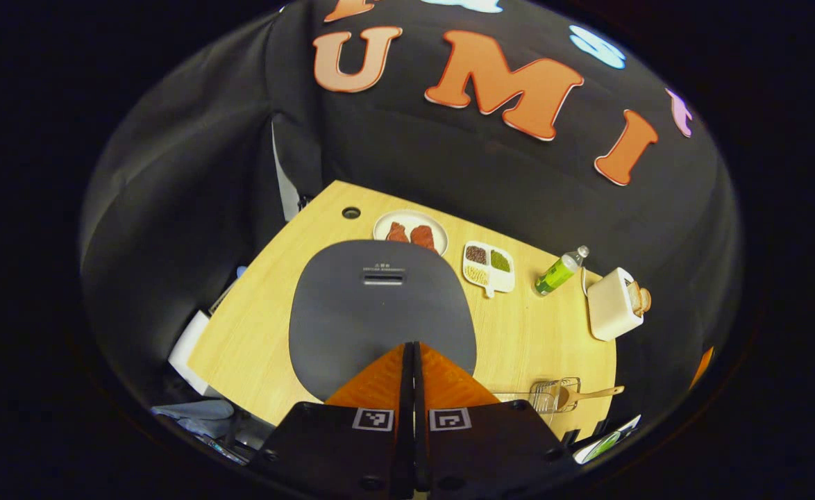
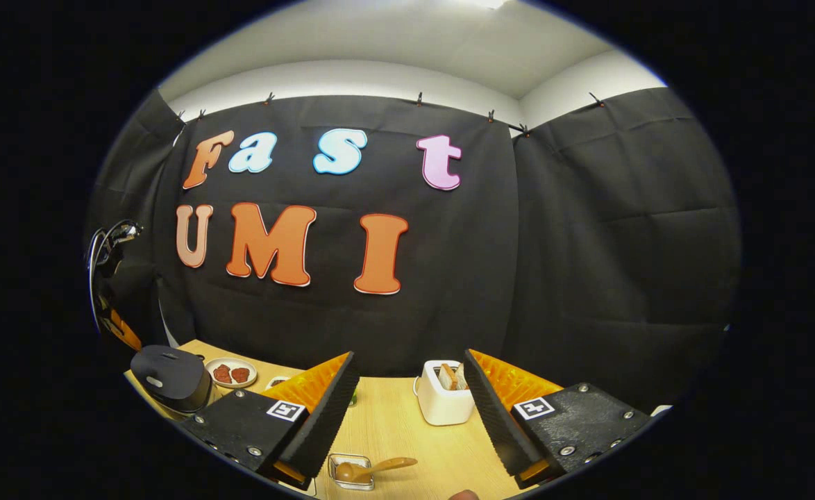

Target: Close the left gripper, press the button to open the rice cooker; take a wooden spoon from the chopstick holder with the right hand, scoop a spoonful of rice and pour it into the rice cooker, then put the wooden spoon back into the chopstick holder.

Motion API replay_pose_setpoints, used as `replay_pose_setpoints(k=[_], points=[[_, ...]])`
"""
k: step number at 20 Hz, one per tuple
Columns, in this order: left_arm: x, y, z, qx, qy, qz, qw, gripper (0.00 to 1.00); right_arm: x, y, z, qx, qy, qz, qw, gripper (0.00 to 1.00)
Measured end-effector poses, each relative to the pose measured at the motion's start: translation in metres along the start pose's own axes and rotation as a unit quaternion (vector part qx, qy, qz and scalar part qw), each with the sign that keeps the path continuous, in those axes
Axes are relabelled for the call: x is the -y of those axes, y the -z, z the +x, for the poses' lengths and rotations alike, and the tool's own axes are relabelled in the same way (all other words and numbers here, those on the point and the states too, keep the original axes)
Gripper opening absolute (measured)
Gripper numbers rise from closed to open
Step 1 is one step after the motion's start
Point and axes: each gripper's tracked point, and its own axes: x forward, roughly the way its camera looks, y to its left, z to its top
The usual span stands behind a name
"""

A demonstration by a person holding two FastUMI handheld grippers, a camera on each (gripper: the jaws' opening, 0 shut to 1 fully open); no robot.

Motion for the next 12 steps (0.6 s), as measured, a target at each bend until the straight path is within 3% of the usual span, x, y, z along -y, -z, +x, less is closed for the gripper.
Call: replay_pose_setpoints(k=[3,5,6,12], points=[[-0.007,0.024,0.020,-0.054,0.003,-0.026,0.998,0.01,0.002,0.014,-0.003,-0.023,0.004,-0.007,1.000,0.94],[-0.011,0.030,0.029,-0.077,0.000,-0.040,0.996,0.05,0.005,0.020,-0.005,-0.033,0.008,-0.011,0.999,0.94],[-0.011,0.030,0.034,-0.085,-0.001,-0.045,0.995,0.02,0.006,0.022,-0.007,-0.036,0.010,-0.012,0.999,0.94],[-0.014,0.042,0.043,-0.117,-0.003,-0.066,0.991,0.05,0.004,0.037,-0.008,-0.058,0.016,0.002,0.998,0.94]])
